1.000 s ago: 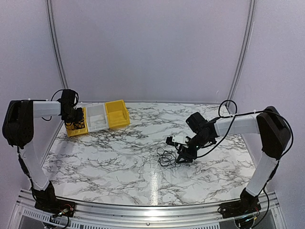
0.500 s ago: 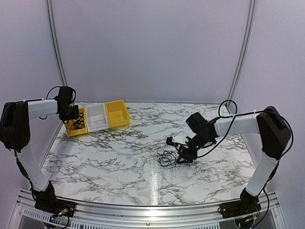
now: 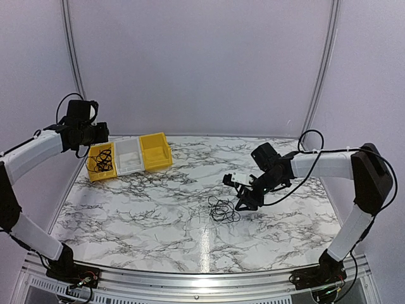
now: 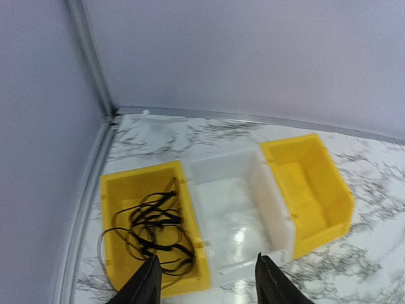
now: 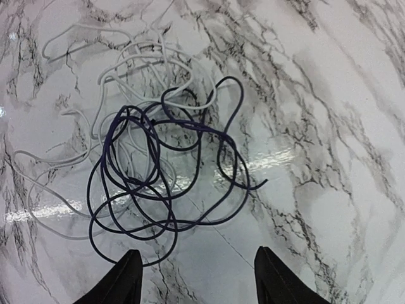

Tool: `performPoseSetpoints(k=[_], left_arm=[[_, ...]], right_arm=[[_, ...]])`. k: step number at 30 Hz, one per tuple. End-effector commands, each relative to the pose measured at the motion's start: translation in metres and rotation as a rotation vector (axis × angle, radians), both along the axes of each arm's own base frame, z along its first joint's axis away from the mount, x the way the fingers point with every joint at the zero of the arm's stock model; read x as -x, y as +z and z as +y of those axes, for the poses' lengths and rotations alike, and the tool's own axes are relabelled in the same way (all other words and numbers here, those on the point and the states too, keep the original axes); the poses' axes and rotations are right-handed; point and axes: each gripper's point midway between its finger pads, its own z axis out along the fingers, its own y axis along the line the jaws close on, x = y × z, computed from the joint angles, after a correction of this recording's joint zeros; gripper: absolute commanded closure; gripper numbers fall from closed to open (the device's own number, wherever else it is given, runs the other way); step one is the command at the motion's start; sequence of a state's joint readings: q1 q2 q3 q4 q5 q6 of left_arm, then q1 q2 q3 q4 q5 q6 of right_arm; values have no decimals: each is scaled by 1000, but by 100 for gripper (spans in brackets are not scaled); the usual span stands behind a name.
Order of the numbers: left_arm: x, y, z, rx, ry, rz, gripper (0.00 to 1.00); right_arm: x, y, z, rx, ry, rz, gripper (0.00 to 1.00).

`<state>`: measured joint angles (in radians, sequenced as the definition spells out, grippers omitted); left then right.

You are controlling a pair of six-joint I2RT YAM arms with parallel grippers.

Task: Untangle the cables

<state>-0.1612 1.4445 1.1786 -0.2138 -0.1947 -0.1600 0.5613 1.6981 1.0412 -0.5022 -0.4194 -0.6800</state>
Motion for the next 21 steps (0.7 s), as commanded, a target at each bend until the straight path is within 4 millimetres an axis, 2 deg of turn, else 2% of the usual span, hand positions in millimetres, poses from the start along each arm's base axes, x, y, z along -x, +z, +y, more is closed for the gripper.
performPoseSetpoints(k=[1, 3, 6, 12, 15, 17, 21], left_arm=[[31, 16, -89, 39, -294, -32, 48], [51, 11, -130, 66, -419, -22, 49], [83, -10, -185, 76, -569, 33, 49], [151, -78, -270, 118, -814, 232, 51], [178, -113, -291, 99, -868, 331, 49], [187, -132, -299, 101, -867, 384, 39], [185, -148, -307, 92, -838, 373, 38]], right_arm=[[-28, 60, -3, -128, -76, -95, 40], [-35, 71, -10, -160, -111, -108, 42], [-41, 80, -17, -183, -144, -114, 48], [-29, 93, -9, -232, -114, -85, 53], [-27, 88, -9, -248, -116, -111, 52], [-26, 78, -10, -233, -113, -108, 52], [-25, 56, -11, -194, -108, -70, 51]])
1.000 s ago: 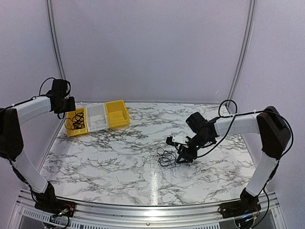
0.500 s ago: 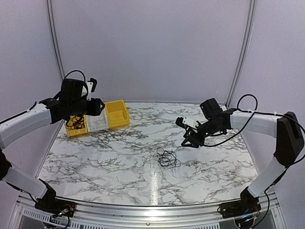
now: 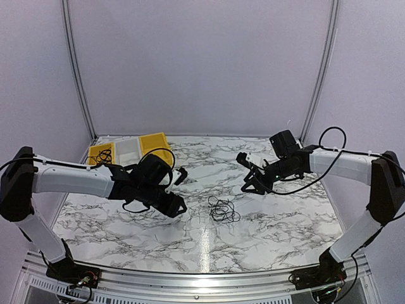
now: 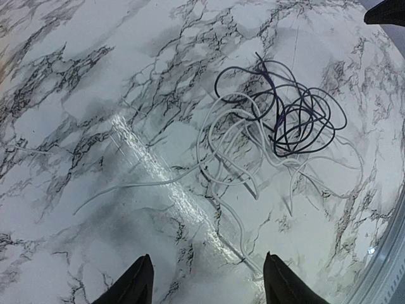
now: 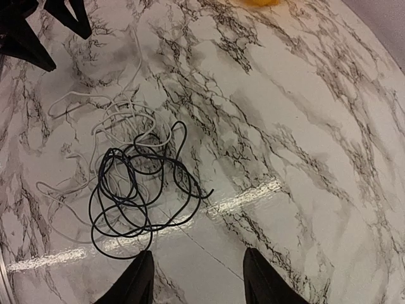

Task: Untangle the cables

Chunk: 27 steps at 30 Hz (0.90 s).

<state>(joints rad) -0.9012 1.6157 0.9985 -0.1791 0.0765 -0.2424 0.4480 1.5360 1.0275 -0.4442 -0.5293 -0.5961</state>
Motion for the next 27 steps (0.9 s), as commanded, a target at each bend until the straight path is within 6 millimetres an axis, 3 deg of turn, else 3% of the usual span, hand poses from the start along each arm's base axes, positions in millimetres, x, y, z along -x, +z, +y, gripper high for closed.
performPoseSetpoints(k=[1, 4, 11, 15, 24, 27], left_arm=[[-9, -5, -11, 50, 47, -27, 38], [-19, -3, -26, 86, 15, -93, 38], [-38, -23, -54, 15, -113, -176, 38], [-41, -33, -59, -47, -176, -188, 42], [-50, -48, -75, -107, -258, -187, 67], [-51, -49, -77, -124, -279, -181, 71]], right_arm=[[3, -17, 6, 7, 25, 25, 51], [9, -27, 11, 21, 48, 53, 51], [15, -35, 18, 41, 77, 68, 50], [16, -33, 19, 37, 79, 70, 50], [16, -36, 18, 45, 81, 75, 50], [16, -36, 18, 47, 80, 75, 49]])
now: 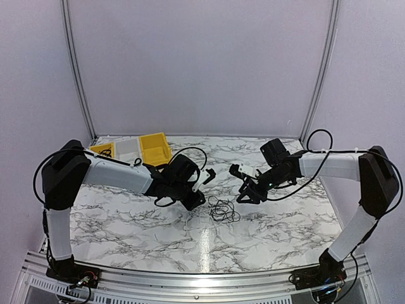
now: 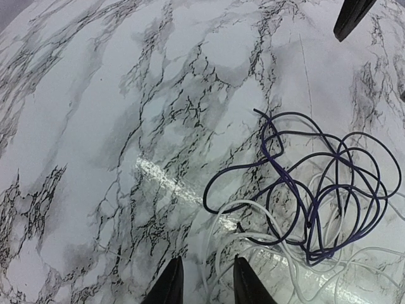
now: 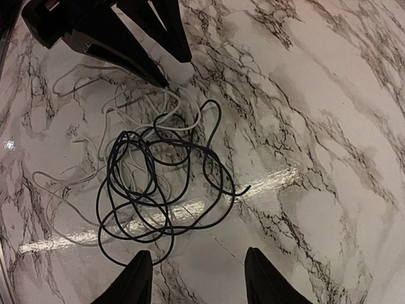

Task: Untangle the cables

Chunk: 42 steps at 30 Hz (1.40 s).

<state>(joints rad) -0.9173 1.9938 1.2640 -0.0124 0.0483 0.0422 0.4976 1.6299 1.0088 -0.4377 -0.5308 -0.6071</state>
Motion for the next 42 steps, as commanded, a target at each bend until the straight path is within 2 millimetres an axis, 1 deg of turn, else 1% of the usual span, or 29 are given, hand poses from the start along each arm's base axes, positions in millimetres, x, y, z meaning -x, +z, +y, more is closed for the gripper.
performPoseSetpoints(k=[1, 5, 7, 10, 12, 14, 17, 19, 20, 21, 22, 24, 26, 29, 31, 34, 35, 37, 40, 42], left_arm=[[6, -9, 0, -72, -62, 24, 71], [11, -10, 5, -96, -80, 39, 68], [13, -13, 8, -110, -82, 48, 74], [11, -13, 10, -112, -72, 54, 86], [10, -8, 10, -105, -67, 48, 94], [6, 5, 9, -87, -48, 26, 99], [1, 38, 8, -35, -14, -16, 100], [-1, 68, 9, 18, 9, -48, 100], [-1, 90, 10, 57, 23, -72, 100], [-1, 108, 12, 91, 41, -88, 100], [0, 123, 13, 121, 53, -101, 100], [-2, 153, 20, 183, 117, -123, 100], [0, 180, 26, 241, 148, -146, 100], [4, 220, 38, 334, 194, -189, 100], [7, 246, 46, 394, 214, -218, 100], [12, 277, 53, 456, 218, -247, 100], [14, 286, 54, 475, 215, -253, 100], [16, 299, 56, 499, 214, -264, 100], [18, 314, 57, 521, 212, -275, 100], [19, 333, 58, 553, 206, -290, 100]], right_arm=[[-1, 4, 5, -4, 21, -12, 49], [-1, 4, 4, -2, 22, -15, 49], [-1, 3, 4, 1, 22, -15, 50], [-1, 3, 4, -1, 24, -14, 49], [0, 3, 6, -8, 26, -8, 49], [1, 2, 12, -22, 28, 4, 49], [1, 3, 28, -41, 33, 18, 49], [0, 7, 42, -62, 43, 32, 48], [0, 8, 49, -72, 52, 40, 46], [0, 10, 56, -84, 60, 51, 44], [0, 8, 62, -93, 68, 63, 42], [4, -2, 71, -97, 83, 96, 41], [7, -16, 75, -88, 82, 135, 41], [7, -33, 74, -64, 65, 172, 46], [7, -39, 72, -53, 56, 169, 48], [8, -43, 71, -48, 58, 181, 50], [7, -42, 71, -46, 57, 179, 51], [3, -32, 69, -55, 51, 153, 52], [-9, -6, 60, -88, 26, 98, 52], [-15, 16, 52, -110, 13, 56, 52]])
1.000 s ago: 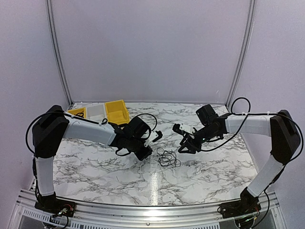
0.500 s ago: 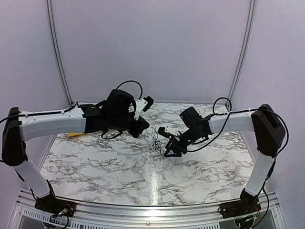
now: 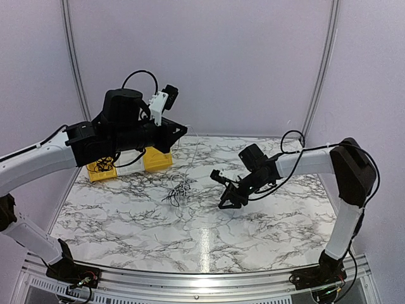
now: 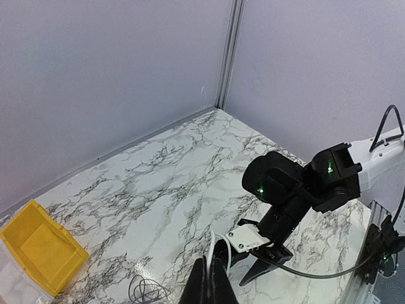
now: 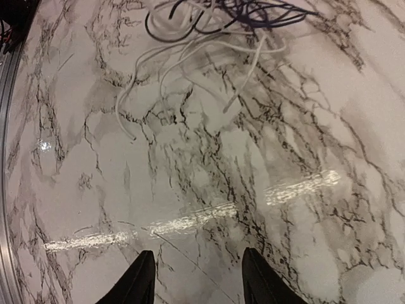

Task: Untangle the cables

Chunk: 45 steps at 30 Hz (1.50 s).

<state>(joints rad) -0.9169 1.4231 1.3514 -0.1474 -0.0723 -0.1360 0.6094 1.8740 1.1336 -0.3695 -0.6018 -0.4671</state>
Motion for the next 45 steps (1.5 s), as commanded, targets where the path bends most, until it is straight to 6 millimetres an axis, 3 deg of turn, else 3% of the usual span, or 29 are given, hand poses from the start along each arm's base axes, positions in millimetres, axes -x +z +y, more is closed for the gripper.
performPoseSetpoints(k=[1, 5, 10, 14, 19, 22, 27, 30, 38, 42, 45], left_arm=[[5, 55, 4, 96, 0, -59, 100], [9, 116, -1, 171, -37, -125, 100], [15, 216, 7, 301, -28, -247, 100], [2, 248, 17, 337, 70, -278, 100], [-1, 242, 2, 352, 39, -241, 100], [-1, 228, -11, 339, 11, -205, 100], [3, 217, -29, 322, -22, -190, 100], [6, 217, -33, 324, -30, -190, 100], [14, 231, -33, 342, -31, -221, 100], [14, 247, -20, 346, 19, -271, 100], [8, 253, -3, 316, 94, -320, 100]], right_arm=[[-22, 66, -13, -89, -38, -136, 52], [-26, 113, -18, -131, -25, -281, 46], [-27, 155, -4, -234, -13, -319, 41], [-26, 166, 17, -270, 19, -315, 39], [-27, 192, 41, -308, 52, -383, 33], [-24, 206, 55, -374, 83, -401, 19], [8, 205, 80, -485, 229, -322, 17], [15, 199, 90, -523, 254, -246, 16], [0, 167, 106, -539, 194, -151, 24], [-10, 128, 112, -501, 136, -67, 36], [-31, 81, 108, -367, 9, -45, 44]])
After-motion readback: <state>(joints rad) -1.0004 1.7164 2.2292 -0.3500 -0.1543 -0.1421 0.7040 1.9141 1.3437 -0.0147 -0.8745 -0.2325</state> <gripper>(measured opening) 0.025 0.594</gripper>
